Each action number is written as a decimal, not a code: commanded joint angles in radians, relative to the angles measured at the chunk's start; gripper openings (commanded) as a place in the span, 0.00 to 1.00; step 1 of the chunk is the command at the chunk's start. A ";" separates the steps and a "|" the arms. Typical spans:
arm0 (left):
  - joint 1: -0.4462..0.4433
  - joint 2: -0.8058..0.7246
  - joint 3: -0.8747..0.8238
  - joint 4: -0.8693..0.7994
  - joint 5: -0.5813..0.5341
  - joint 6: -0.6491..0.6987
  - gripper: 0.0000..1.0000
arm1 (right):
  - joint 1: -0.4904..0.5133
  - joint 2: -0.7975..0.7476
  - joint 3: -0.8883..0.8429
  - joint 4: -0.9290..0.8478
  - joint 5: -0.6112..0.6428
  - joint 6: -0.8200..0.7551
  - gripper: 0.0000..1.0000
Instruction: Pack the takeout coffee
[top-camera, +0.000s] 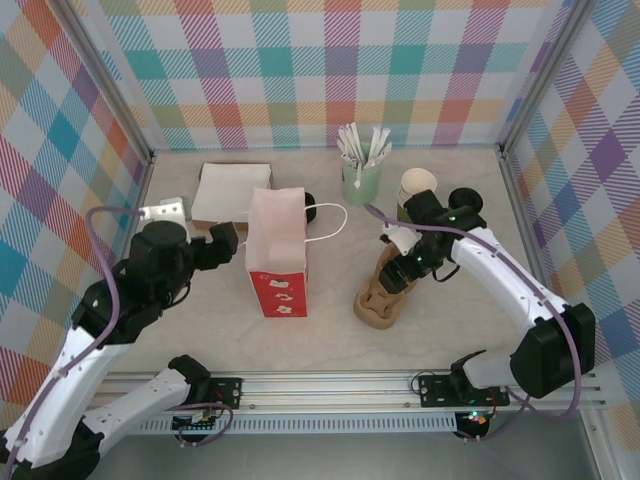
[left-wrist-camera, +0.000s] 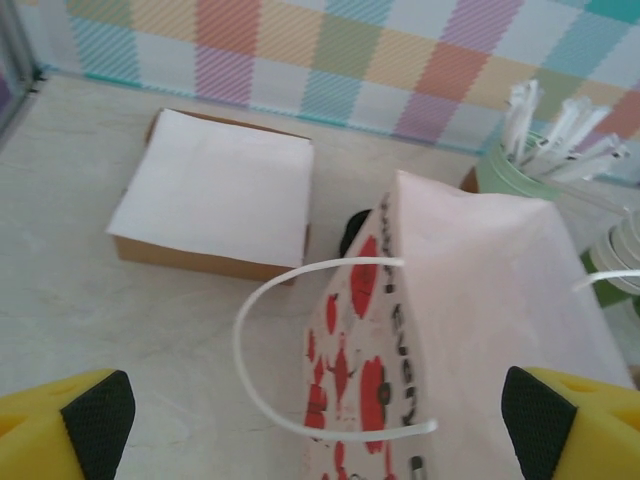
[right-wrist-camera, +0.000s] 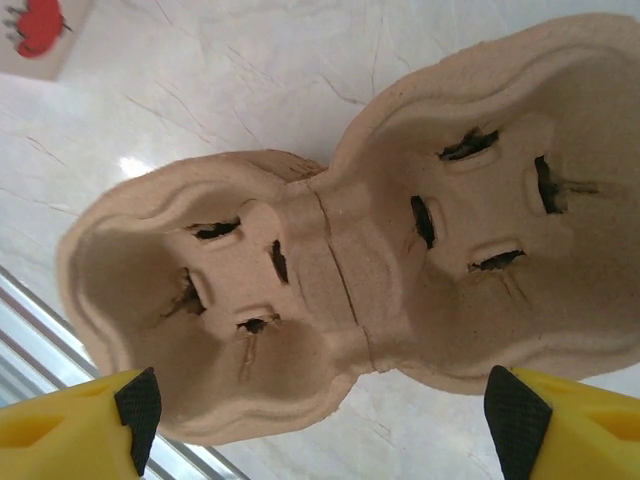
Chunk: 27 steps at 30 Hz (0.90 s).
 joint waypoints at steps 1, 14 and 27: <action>0.009 -0.052 -0.035 0.028 -0.123 -0.030 0.98 | 0.033 0.033 0.019 -0.007 0.079 -0.030 0.85; 0.009 -0.082 -0.050 0.022 -0.194 -0.039 1.00 | 0.101 0.182 0.006 0.068 0.147 -0.036 0.76; 0.010 -0.076 -0.053 0.019 -0.189 -0.045 1.00 | 0.104 0.211 0.011 0.065 0.152 -0.033 0.58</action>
